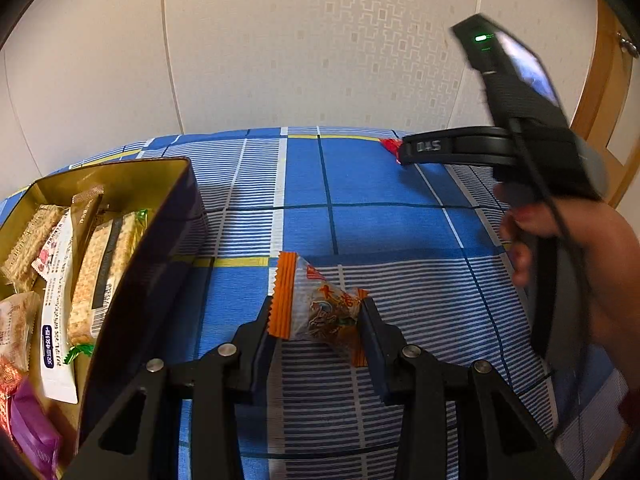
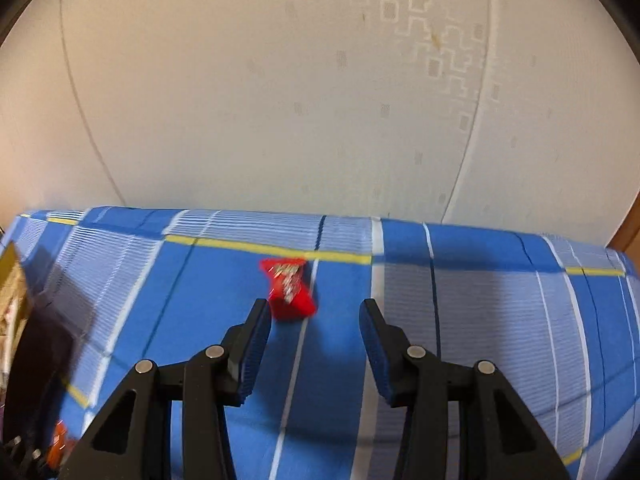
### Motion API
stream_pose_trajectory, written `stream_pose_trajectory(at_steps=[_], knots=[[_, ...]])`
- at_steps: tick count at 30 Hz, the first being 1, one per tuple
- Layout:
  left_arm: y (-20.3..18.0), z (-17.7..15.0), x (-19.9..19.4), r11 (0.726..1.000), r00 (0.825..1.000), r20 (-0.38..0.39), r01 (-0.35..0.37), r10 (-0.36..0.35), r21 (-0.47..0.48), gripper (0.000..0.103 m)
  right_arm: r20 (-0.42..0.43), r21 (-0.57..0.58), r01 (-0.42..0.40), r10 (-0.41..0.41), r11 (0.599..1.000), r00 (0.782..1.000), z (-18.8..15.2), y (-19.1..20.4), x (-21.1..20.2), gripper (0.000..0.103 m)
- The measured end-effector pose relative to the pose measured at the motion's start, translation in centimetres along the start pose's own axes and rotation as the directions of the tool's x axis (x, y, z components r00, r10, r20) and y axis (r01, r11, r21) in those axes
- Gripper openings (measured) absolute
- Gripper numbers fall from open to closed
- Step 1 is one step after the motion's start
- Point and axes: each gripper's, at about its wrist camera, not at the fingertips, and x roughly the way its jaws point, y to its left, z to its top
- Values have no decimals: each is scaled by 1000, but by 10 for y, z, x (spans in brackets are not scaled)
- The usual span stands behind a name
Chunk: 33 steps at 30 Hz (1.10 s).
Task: Organize snacks
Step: 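Lift the candy pack with the left gripper while the right gripper reaches the small red candy, then carry the candy pack into the tray and open the left gripper while the right gripper grasps the red candy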
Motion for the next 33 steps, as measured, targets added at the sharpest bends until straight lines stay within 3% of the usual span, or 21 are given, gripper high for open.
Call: stream_pose_trajectory(at_steps=[5, 8, 16, 25, 33], knots=[[1, 0, 0, 1000, 1000, 0, 1, -1, 0, 40, -4, -21, -18, 18, 1000, 1000, 10, 6, 12, 44], [0, 0, 0, 1000, 1000, 0, 1, -1, 0, 40, -24, -35, -18, 17, 999, 1000, 10, 11, 16, 26], [2, 0, 0, 1000, 1000, -1, -3, 3, 3, 41, -12, 59, -50, 51, 997, 999, -14, -2, -3, 25], [6, 0, -1, 1000, 1000, 2, 22, -22, -18, 40, -28, 200, -69, 76, 977, 997, -80, -6, -79, 25], [19, -9, -11, 996, 998, 10, 58, -58, -63, 33, 11, 161, -69, 68, 985, 998, -114, 22, -114, 26]])
